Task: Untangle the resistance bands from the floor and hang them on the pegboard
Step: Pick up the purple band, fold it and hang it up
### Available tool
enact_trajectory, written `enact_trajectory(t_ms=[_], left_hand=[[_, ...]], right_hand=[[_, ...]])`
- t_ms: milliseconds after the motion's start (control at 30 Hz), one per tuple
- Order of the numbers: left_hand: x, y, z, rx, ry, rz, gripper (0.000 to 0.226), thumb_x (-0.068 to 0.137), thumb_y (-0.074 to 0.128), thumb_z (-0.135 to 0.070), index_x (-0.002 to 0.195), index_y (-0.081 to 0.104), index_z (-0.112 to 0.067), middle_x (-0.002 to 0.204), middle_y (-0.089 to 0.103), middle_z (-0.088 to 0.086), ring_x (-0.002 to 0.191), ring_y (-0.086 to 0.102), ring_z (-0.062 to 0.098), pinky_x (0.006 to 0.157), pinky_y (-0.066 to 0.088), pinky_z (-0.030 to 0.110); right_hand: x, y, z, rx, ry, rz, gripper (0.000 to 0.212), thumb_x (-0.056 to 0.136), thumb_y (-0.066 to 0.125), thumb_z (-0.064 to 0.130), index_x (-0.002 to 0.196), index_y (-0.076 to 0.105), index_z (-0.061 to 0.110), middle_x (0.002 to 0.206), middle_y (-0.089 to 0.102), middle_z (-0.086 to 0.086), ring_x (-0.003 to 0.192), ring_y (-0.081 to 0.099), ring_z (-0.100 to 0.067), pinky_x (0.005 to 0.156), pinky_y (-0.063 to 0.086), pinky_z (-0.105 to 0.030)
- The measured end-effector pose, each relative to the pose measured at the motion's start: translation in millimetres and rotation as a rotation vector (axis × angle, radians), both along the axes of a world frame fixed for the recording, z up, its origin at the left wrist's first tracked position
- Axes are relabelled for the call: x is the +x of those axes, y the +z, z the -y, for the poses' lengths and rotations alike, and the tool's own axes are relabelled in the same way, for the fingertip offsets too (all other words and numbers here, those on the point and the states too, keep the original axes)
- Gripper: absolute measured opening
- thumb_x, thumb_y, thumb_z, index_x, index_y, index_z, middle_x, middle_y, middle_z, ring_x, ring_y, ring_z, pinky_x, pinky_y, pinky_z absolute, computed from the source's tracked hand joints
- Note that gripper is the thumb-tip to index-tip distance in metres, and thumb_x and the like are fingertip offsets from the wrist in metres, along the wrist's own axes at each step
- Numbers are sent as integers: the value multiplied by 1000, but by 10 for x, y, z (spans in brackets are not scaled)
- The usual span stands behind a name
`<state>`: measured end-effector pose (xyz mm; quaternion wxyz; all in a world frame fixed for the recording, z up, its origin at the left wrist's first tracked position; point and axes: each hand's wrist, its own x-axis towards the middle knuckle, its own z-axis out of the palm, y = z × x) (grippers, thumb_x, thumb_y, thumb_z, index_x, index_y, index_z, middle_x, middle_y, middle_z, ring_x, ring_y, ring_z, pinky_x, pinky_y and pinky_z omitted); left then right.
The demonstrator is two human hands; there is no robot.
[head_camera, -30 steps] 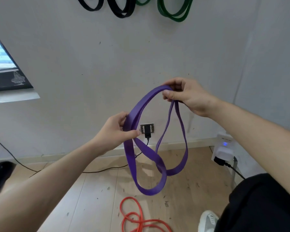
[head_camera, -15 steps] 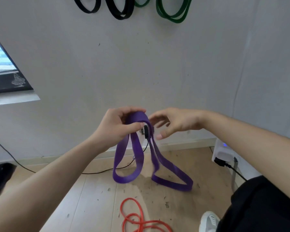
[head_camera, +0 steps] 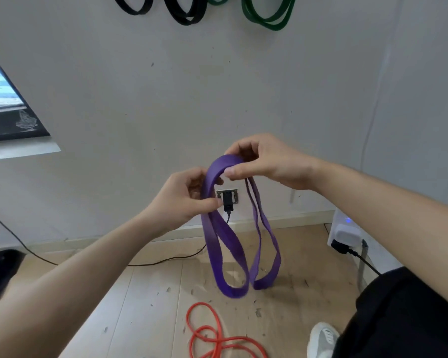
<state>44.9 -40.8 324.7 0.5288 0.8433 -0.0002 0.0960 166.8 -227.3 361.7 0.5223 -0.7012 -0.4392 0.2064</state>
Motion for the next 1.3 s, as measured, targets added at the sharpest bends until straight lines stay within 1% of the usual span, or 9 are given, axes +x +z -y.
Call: enact_trajectory(t_ms=[100,233,367,567,767,900,1067,1233,1300], left_hand=[[5,-32,-9,6,-7,-24,28,80,79,5,103,67,-5,85,71,3,76,71,13,74,60,26],[-8,-100,-87,86,7,-74,28,80,81,1,101,67,-13,85,73,-2,78,71,13,71,58,23],[-16,-144,-215,137,71,-105,25,82,81,-3,101,65,-9,94,71,16,88,70,31,79,60,37],[-58,-118,-326,98,151,-108,23,82,81,-6,101,69,-14,93,74,8,92,71,32,83,60,41],[-96,24,-318,-90,207,-12,32,81,80,1,104,74,-19,94,78,11,96,73,36,92,59,46],[-99,94,-205,-177,147,21,35,71,84,-6,103,76,-18,92,77,9,87,71,23,84,59,35],[-59,95,-46,-67,55,29,27,81,80,2,104,76,-11,93,78,5,85,70,14,79,58,25],[-74,146,-48,-25,47,49,28,82,81,-5,106,75,-15,93,79,5,84,73,14,77,59,24],[-84,152,-56,-15,44,30,32,80,82,-3,107,71,-15,88,79,3,78,73,13,73,60,23]], right_hand=[[55,66,63,84,-23,-36,18,83,76,15,100,71,11,92,71,-9,84,67,-18,89,58,-37],[183,127,171,208,-63,-138,28,76,77,24,99,69,11,86,69,-3,79,66,-15,85,56,-32],[324,83,251,221,-134,-185,31,78,73,25,103,66,8,90,67,-5,83,66,-18,92,53,-39],[525,-114,421,-87,-128,-78,16,91,67,16,106,67,11,101,69,-12,94,67,-16,97,51,-37],[561,-389,420,-450,-20,35,20,85,77,15,104,72,13,100,75,-7,93,70,-18,91,53,-29],[426,-434,298,-630,85,103,28,86,76,21,113,72,16,108,75,1,103,69,-12,93,51,-28],[133,-325,3,-322,112,-15,57,79,84,24,130,60,21,119,70,1,113,65,-16,97,54,-34],[-65,-189,-131,-124,65,-11,33,81,82,17,110,69,9,100,72,-19,87,66,-20,90,54,-48],[-59,-119,-106,-98,25,34,26,79,83,16,102,73,9,94,74,-15,82,67,-16,83,56,-41]])
